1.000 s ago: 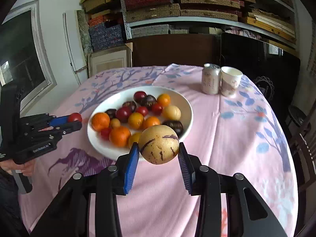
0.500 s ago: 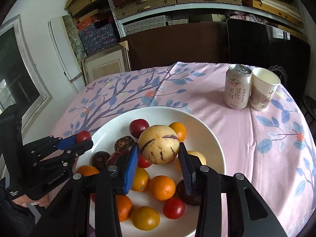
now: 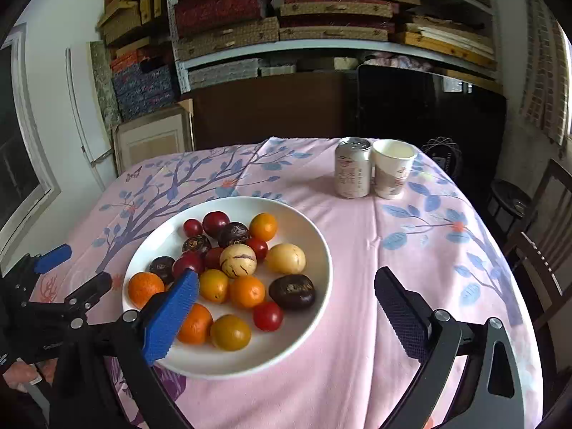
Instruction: Organize fruits
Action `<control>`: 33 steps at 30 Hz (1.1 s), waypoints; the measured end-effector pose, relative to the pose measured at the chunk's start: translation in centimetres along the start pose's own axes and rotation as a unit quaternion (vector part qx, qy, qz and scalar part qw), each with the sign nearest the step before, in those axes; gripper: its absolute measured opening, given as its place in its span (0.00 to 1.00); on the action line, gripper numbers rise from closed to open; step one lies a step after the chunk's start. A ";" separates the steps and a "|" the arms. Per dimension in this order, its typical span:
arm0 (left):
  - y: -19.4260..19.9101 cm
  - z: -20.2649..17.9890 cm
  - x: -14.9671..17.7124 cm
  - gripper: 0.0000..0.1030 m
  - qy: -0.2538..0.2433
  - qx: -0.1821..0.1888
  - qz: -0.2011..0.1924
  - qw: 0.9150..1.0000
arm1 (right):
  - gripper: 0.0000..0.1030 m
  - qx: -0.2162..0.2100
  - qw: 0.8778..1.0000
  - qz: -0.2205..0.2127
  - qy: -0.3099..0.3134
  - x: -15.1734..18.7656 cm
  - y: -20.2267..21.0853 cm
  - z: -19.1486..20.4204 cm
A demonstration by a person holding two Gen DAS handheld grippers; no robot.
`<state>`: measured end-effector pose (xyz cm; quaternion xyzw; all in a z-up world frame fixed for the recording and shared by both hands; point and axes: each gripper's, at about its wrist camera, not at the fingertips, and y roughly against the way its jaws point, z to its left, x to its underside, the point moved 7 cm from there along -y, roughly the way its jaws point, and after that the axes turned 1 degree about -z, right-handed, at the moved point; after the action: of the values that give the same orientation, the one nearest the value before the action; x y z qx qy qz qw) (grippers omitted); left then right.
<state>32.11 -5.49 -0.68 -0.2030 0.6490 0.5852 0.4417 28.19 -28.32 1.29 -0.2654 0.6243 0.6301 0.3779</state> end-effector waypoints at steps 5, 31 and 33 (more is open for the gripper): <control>6.0 -0.7 3.3 0.96 0.020 -0.041 -0.028 0.999 | 0.96 0.053 0.998 -0.010 -0.010 4.4 4.4 -1.2; 12.1 -2.5 11.2 0.96 0.059 -0.046 -0.059 0.995 | 0.96 0.054 0.997 -0.042 0.028 11.8 8.0 1.4; 12.2 -2.5 11.2 0.96 0.060 -0.047 -0.062 0.995 | 0.96 0.058 0.997 -0.040 0.035 11.8 7.9 1.6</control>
<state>15.83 -2.14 -2.83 -0.2979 0.6323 0.5732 0.4277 15.27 -24.52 -3.44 -0.2898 0.6613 0.5677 0.3956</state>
